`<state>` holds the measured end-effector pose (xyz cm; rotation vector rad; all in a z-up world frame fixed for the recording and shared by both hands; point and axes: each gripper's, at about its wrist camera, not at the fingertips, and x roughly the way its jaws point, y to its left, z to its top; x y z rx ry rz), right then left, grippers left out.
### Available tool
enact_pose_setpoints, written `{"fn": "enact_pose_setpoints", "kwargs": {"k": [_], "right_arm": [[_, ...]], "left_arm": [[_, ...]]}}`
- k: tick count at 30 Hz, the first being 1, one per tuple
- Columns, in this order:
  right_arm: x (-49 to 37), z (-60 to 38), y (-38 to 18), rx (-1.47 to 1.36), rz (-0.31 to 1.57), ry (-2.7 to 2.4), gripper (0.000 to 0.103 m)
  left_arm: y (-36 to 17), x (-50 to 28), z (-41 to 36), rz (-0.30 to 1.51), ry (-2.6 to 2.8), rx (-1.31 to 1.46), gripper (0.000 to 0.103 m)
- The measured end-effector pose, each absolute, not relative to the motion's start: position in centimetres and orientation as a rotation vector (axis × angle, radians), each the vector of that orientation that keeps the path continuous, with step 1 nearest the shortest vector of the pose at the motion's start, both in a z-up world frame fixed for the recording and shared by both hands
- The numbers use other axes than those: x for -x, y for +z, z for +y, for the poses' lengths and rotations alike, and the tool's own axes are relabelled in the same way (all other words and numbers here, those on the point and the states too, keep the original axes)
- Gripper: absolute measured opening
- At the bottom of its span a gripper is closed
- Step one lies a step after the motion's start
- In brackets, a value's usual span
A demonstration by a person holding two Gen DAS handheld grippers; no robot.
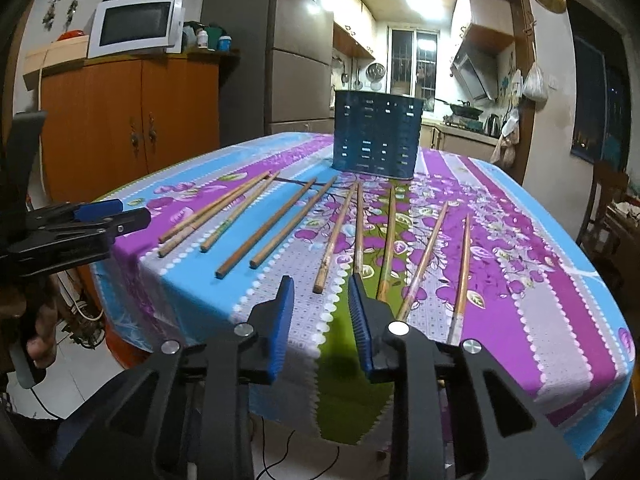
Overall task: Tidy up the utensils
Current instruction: 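Lower the left tool onto one chopstick while the right tool lowers onto another, then close the left tool on a chopstick while the right tool closes on another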
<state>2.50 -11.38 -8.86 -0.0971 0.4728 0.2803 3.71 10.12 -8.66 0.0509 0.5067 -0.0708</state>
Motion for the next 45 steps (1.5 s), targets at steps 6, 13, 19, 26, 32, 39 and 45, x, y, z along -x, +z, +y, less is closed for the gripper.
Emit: {"fn": "enact_pose_setpoints", "kwargs": {"k": [6, 13, 19, 26, 32, 39, 45], "right_arm": [[-3.9, -11.2, -9.4, 0.095, 0.494, 0.278, 0.020], [-4.6, -11.2, -9.8, 0.088, 0.499, 0.275, 0.020], [-4.9, -11.2, -9.9, 0.091, 0.505, 0.278, 0.020], [-5.4, -10.9, -10.0, 0.087, 0.506, 0.289, 0.020], [-5.8, -10.8, -9.9, 0.085, 0.507, 0.298, 0.014], [-6.2, -10.8, -9.9, 0.084, 0.508, 0.297, 0.014], [-6.3, -10.8, -9.7, 0.062, 0.510, 0.292, 0.015]], "left_arm": [[-9.3, -4.3, 9.8, 0.519, -0.083, -0.066, 0.047], [-9.7, -4.2, 9.1, 0.515, -0.114, -0.080, 0.031], [-9.6, -3.8, 8.5, 0.499, -0.138, -0.080, 0.031], [-10.1, -4.2, 7.6, 0.517, -0.152, -0.096, 0.022], [-10.5, -5.0, 7.7, 0.524, -0.126, -0.105, 0.008], [-10.8, -5.4, 7.3, 0.496, -0.114, -0.129, 0.009], [-11.1, -5.2, 7.5, 0.465, -0.116, -0.113, 0.010]]}}
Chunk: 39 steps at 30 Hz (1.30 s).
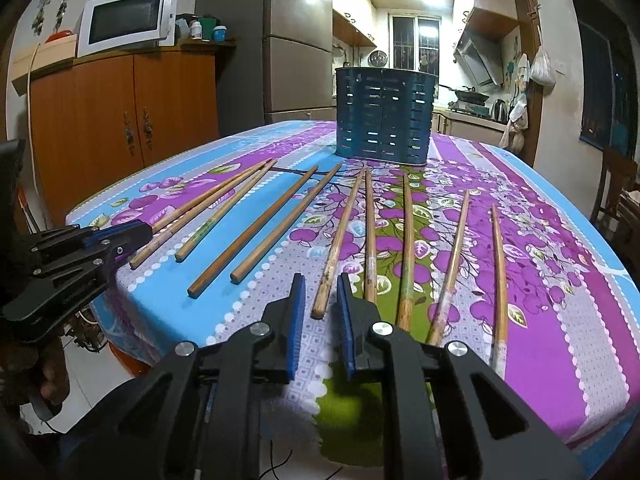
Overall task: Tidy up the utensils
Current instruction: 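Close the left tool on a chopstick while the right tool closes on another, then lift both held chopsticks and carry them above the blue slotted holder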
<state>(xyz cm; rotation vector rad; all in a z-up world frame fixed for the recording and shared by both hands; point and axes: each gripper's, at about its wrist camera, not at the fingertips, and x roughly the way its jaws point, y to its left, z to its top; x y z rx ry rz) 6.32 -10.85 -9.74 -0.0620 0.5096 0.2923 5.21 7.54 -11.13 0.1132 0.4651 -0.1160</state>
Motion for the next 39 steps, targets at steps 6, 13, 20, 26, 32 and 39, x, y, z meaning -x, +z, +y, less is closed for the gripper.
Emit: {"fn": "enact_pose_setpoints", "kwargs": {"k": [6, 13, 20, 26, 32, 39], "right_arm": [[-6.3, -10.8, -10.2, 0.056, 0.477, 0.287, 0.015], [-6.1, -10.7, -10.3, 0.072, 0.479, 0.289, 0.015], [-5.8, -10.8, -10.5, 0.074, 0.462, 0.285, 0.015], [-5.1, -10.7, -10.8, 0.061, 0.425, 0.284, 0.007], [-4.0, -11.2, -9.1, 0.044, 0.374, 0.274, 0.005], [-2.0, -11.9, -3.8, 0.063, 0.258, 0.271, 0.005]], "left_arm": [[-11.7, -4.9, 7.1, 0.416, -0.099, -0.147, 0.010], [-11.6, -5.5, 7.5, 0.411, -0.089, -0.121, 0.015], [-11.7, -5.4, 7.4, 0.404, -0.087, -0.118, 0.015], [-11.8, -5.0, 7.4, 0.403, -0.088, -0.110, 0.008], [-10.4, -4.3, 7.6, 0.364, -0.078, -0.114, 0.007], [-5.0, -2.2, 7.8, 0.245, -0.095, -0.103, 0.007]]}}
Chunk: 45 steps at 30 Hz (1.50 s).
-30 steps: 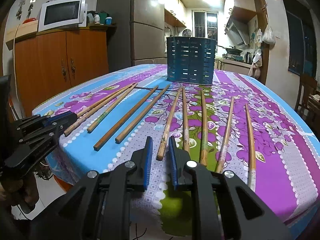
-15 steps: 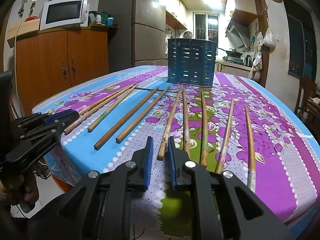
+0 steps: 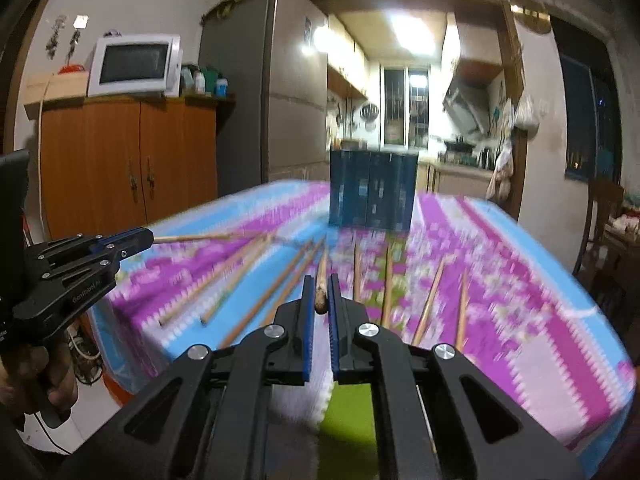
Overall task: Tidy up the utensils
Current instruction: 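Lift both held chopsticks and carry them above the blue slotted holder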
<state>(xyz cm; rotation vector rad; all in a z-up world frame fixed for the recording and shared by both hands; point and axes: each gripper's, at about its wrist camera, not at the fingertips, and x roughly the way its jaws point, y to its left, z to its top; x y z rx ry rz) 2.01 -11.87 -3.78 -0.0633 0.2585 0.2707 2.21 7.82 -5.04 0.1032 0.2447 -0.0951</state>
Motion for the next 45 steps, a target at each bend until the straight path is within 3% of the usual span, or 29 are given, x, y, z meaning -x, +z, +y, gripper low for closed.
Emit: {"fn": "enact_pose_setpoints", "kwargs": {"k": [11, 27, 45], "right_arm": [[-5.3, -12.5, 5.5, 0.112, 0.170, 0.345, 0.005], [-11.9, -14.0, 10.5, 0.019, 0.298, 0.413, 0.005], [-19.7, -16.2, 24.5, 0.063, 0.243, 0.360, 0.005]], "left_arm": [[5.2, -5.1, 8.3, 0.124, -0.162, -0.109, 0.007], [10.8, -13.9, 8.6, 0.237, -0.228, -0.093, 0.007], [23.3, -20.8, 4.4, 0.200, -0.293, -0.039, 0.007]]}}
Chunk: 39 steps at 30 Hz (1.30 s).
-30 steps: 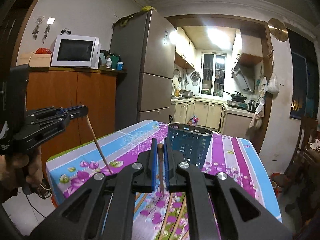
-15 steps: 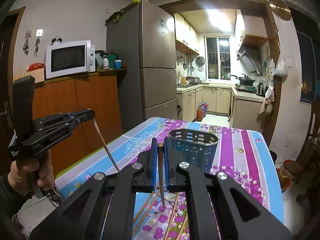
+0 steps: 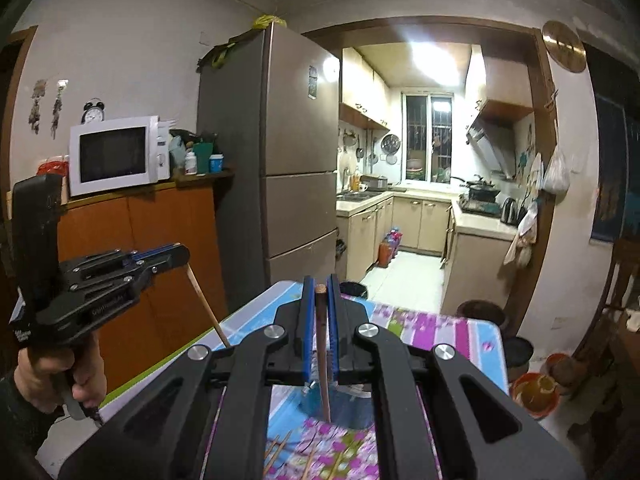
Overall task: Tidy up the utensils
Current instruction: 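Lift both held chopsticks and carry them above the blue slotted holder, then lower both chopsticks into the holder and open both tools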
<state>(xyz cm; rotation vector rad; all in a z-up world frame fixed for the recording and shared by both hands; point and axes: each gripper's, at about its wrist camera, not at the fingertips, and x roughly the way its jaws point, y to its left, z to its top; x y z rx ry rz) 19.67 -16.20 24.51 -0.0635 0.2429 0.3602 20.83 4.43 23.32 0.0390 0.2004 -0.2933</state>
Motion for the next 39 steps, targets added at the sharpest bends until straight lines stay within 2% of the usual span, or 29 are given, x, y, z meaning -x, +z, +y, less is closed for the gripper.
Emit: {"fn": "enact_pose_setpoints", "kwargs": {"k": [6, 11, 26, 36, 38, 39], "right_arm": [[-24.2, -17.6, 25.6, 0.038, 0.261, 0.324, 0.005], [-27.5, -18.2, 24.9, 0.007, 0.278, 0.315, 0.005], [-35.1, -18.0, 16.9, -0.007, 0.418, 0.300, 0.005], [-36.4, -18.5, 15.0, -0.051, 0.457, 0.323, 0.005], [-36.5, -18.7, 14.8, -0.056, 0.462, 0.322, 0.005], [-36.4, -18.8, 14.8, -0.056, 0.460, 0.320, 0.006]], "left_arm": [[26.2, -24.4, 2.9, 0.172, -0.302, 0.002, 0.007], [26.1, -28.1, 1.3, 0.204, -0.311, 0.010, 0.007], [18.2, -35.2, -2.7, 0.354, -0.325, -0.041, 0.007], [15.5, -36.9, -2.7, 0.388, -0.304, -0.043, 0.008], [15.2, -37.0, -2.8, 0.393, -0.303, -0.047, 0.009], [15.2, -36.9, -2.8, 0.394, -0.303, -0.050, 0.013]]}}
